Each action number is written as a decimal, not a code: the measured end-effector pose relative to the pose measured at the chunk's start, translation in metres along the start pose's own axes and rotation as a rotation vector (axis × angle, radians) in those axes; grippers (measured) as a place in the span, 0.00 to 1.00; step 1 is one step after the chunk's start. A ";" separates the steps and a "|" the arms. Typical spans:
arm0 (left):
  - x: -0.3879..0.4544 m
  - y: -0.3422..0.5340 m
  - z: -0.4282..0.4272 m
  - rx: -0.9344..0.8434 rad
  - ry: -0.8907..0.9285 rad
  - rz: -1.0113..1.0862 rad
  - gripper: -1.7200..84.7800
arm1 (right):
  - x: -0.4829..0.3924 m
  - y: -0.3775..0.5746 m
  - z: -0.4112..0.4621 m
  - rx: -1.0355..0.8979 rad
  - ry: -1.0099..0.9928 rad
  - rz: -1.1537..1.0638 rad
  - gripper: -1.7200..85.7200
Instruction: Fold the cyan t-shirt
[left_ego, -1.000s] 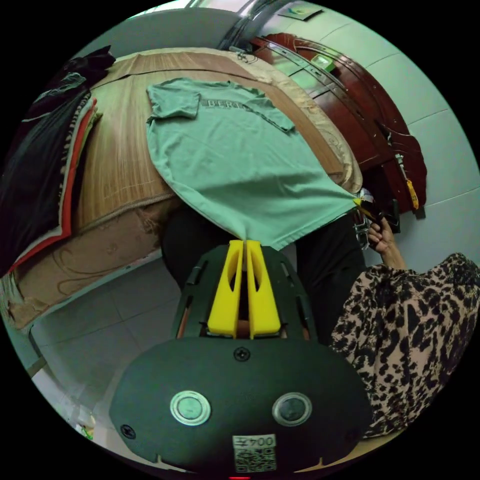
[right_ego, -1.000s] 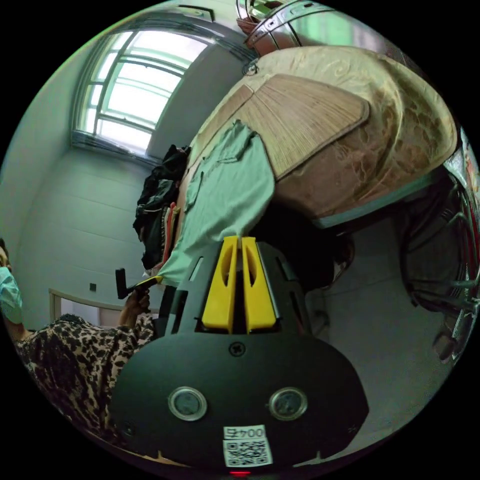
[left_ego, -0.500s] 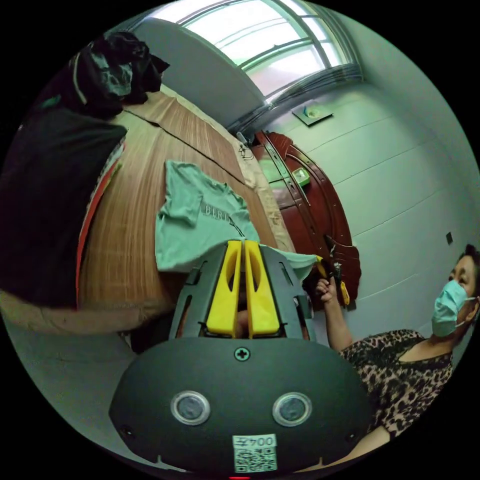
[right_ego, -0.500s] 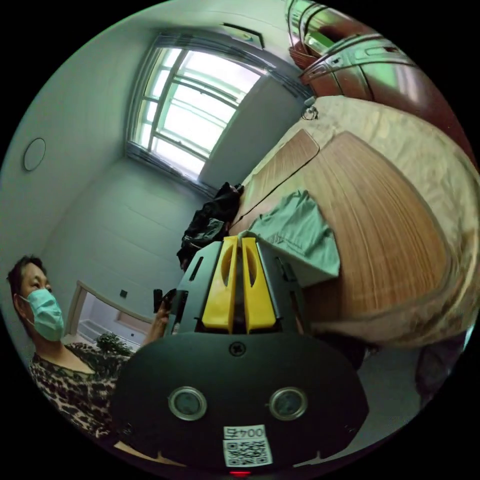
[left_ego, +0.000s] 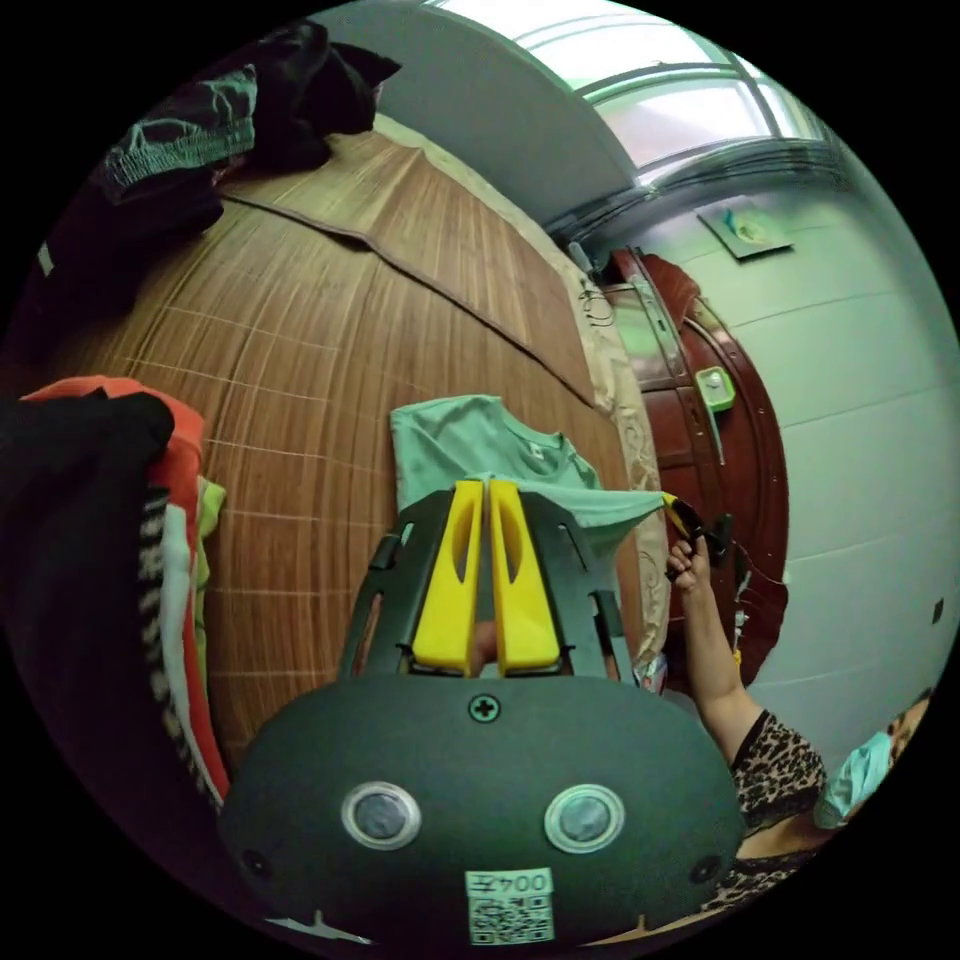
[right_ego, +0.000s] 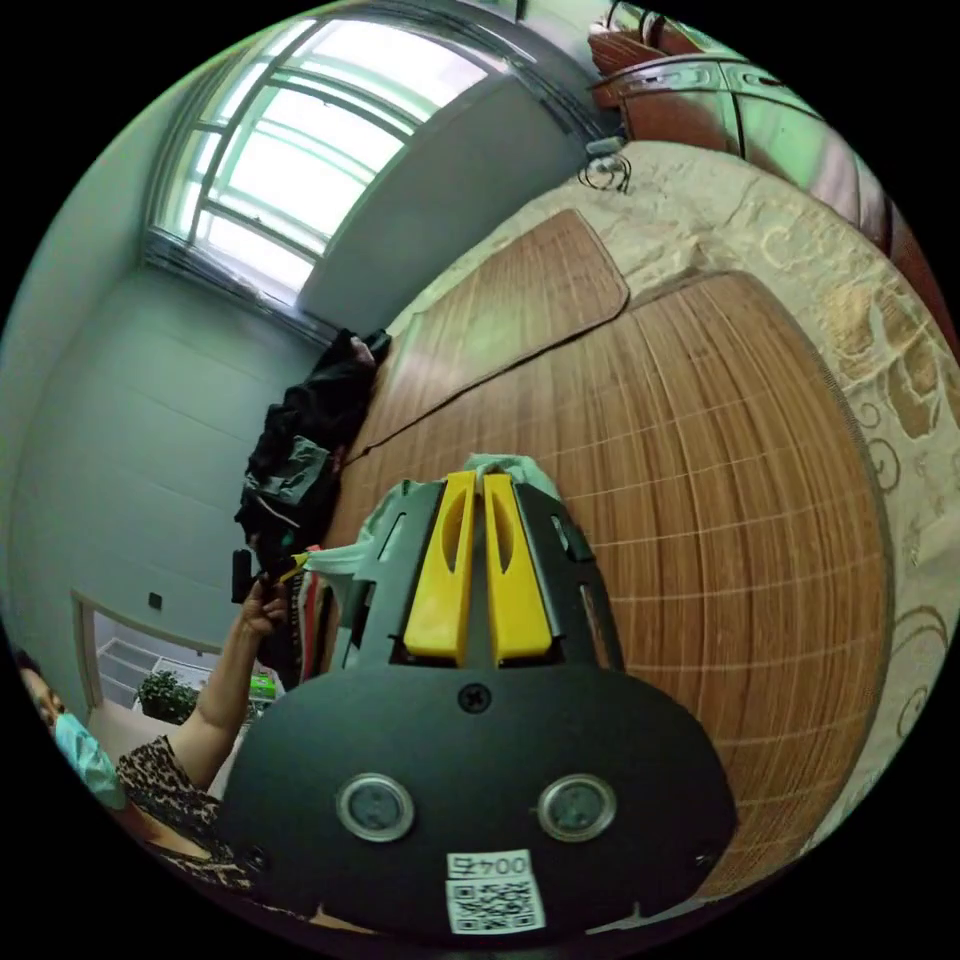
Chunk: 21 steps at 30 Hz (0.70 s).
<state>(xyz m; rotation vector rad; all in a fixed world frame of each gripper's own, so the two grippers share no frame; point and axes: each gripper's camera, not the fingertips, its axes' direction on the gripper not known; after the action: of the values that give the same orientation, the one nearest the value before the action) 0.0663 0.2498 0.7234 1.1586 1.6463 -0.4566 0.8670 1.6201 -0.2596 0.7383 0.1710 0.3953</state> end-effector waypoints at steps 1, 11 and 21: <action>-0.013 -0.006 0.014 -0.012 -0.022 -0.029 0.05 | 0.008 -0.007 0.021 -0.029 0.026 0.017 0.05; -0.043 0.038 -0.012 0.322 0.005 -0.092 0.13 | -0.037 0.042 -0.031 0.291 0.177 -0.166 0.29; 0.173 0.372 -0.057 0.707 -0.186 0.655 0.10 | -0.179 0.336 -0.137 0.696 0.150 -0.566 0.18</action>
<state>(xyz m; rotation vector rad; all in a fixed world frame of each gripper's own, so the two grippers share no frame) 0.3527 0.5460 0.6801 2.0080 0.8621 -0.7090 0.5671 1.8573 -0.1281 1.2947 0.6635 -0.1723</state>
